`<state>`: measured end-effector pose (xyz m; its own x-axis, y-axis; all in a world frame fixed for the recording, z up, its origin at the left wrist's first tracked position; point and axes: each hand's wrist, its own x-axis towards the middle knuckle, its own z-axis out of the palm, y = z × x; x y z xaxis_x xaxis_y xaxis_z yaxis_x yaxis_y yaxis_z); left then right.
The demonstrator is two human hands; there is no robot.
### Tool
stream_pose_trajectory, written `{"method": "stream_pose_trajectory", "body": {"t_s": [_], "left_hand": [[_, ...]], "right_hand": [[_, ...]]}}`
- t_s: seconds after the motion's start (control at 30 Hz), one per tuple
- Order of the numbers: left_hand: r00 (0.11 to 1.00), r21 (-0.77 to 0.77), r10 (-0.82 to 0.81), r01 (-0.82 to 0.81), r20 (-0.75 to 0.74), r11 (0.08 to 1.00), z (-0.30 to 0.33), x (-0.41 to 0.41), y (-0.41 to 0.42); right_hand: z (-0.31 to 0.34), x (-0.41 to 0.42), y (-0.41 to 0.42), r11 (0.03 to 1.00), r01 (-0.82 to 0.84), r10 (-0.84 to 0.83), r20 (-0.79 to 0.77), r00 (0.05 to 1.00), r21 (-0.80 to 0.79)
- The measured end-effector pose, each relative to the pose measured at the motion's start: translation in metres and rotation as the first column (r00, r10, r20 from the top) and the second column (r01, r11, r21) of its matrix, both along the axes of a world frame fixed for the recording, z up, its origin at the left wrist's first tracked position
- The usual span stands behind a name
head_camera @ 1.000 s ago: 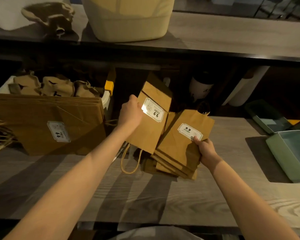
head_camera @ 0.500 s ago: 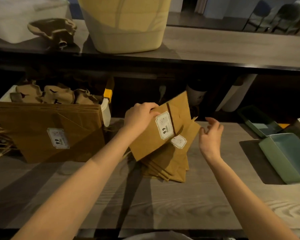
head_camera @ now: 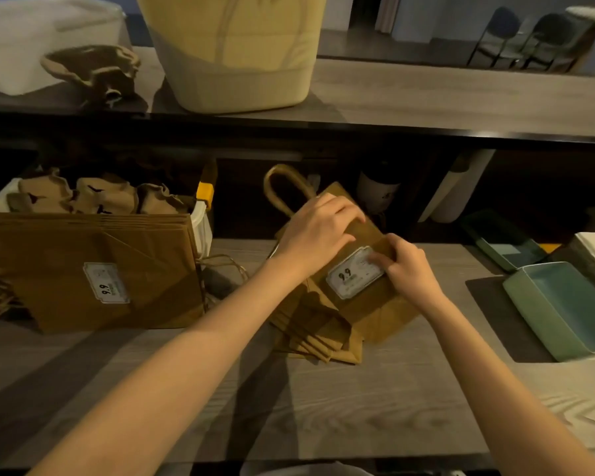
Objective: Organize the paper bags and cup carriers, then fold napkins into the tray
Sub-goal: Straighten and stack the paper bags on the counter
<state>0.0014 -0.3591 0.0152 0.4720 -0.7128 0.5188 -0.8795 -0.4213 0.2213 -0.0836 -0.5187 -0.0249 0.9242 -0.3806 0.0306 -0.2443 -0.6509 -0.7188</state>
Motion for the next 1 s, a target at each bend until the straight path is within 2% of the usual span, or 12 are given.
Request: {"method": "stream_pose_trajectory", "body": {"t_s": [0.07,0.17,0.27,0.4,0.53,0.6,0.7,0.77,0.83,0.93,1.0], "left_hand": [[0.997,-0.069,0.013,-0.018,-0.069,0.997,-0.011,0.002,0.004],[0.930,-0.037,0.136,-0.158,-0.340,0.987,-0.035,0.006,0.010],[0.725,0.096,0.294,-0.302,-0.623,0.948,-0.072,0.014,0.015],[0.437,0.166,0.354,-0.412,-0.827,0.896,-0.107,0.017,0.018],[0.296,0.254,0.424,-0.475,-0.856,0.843,-0.117,0.021,0.018],[0.201,0.312,0.448,-0.477,-0.871,0.821,-0.120,0.023,0.018],[0.103,0.384,0.473,-0.448,-0.875,0.807,-0.124,0.022,0.017],[0.068,0.392,0.472,-0.459,-0.879,0.797,-0.124,0.023,0.016],[-0.010,0.352,0.398,-0.487,-0.917,0.799,-0.125,0.026,0.017],[-0.120,0.303,0.284,-0.523,-0.951,0.796,-0.124,0.023,0.016],[-0.124,0.297,0.273,-0.519,-0.954,0.802,-0.123,0.017,0.011]], "right_hand": [[-0.017,-0.003,0.000,0.954,0.150,-0.159,0.014,0.987,0.260],[-0.042,-0.004,0.009,0.833,0.321,-0.340,-0.039,0.939,0.451],[-0.068,0.003,0.020,0.647,0.489,-0.473,-0.195,0.859,0.584],[-0.091,0.013,0.027,0.605,0.602,-0.532,-0.299,0.792,0.521],[-0.098,0.029,0.024,0.622,0.754,-0.597,-0.494,0.632,0.212],[-0.098,0.037,0.022,0.629,0.760,-0.572,-0.566,0.594,0.162],[-0.101,0.046,0.021,0.641,0.737,-0.538,-0.559,0.631,0.215],[-0.102,0.050,0.021,0.581,0.743,-0.534,-0.533,0.657,0.333],[-0.098,0.053,0.020,0.522,0.740,-0.528,-0.520,0.671,0.425],[-0.097,0.052,0.023,0.576,0.685,-0.420,-0.558,0.716,0.446],[-0.100,0.047,0.025,0.594,0.660,-0.383,-0.560,0.734,0.459]]}}
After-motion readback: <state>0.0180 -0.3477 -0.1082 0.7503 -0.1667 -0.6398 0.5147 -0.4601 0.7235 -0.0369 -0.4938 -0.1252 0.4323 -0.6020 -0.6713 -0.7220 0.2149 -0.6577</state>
